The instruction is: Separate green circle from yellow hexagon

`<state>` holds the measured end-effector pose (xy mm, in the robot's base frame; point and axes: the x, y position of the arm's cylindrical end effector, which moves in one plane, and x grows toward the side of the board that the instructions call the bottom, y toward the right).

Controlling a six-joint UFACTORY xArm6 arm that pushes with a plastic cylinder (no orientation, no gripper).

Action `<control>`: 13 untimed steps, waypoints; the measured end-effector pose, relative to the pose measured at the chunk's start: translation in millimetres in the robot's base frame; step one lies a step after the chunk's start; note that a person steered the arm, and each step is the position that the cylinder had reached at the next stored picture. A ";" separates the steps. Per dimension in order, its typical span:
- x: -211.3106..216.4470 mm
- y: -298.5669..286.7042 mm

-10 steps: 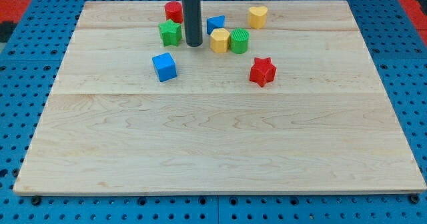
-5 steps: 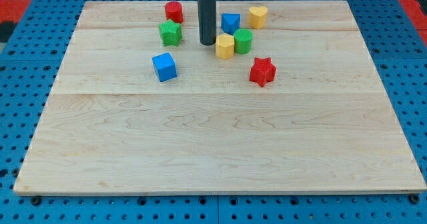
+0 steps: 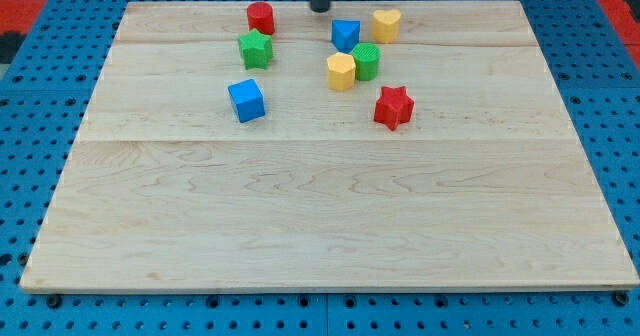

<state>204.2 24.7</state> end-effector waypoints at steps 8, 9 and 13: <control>83.8 19.5; 80.6 23.7; 114.2 -3.3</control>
<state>318.4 21.4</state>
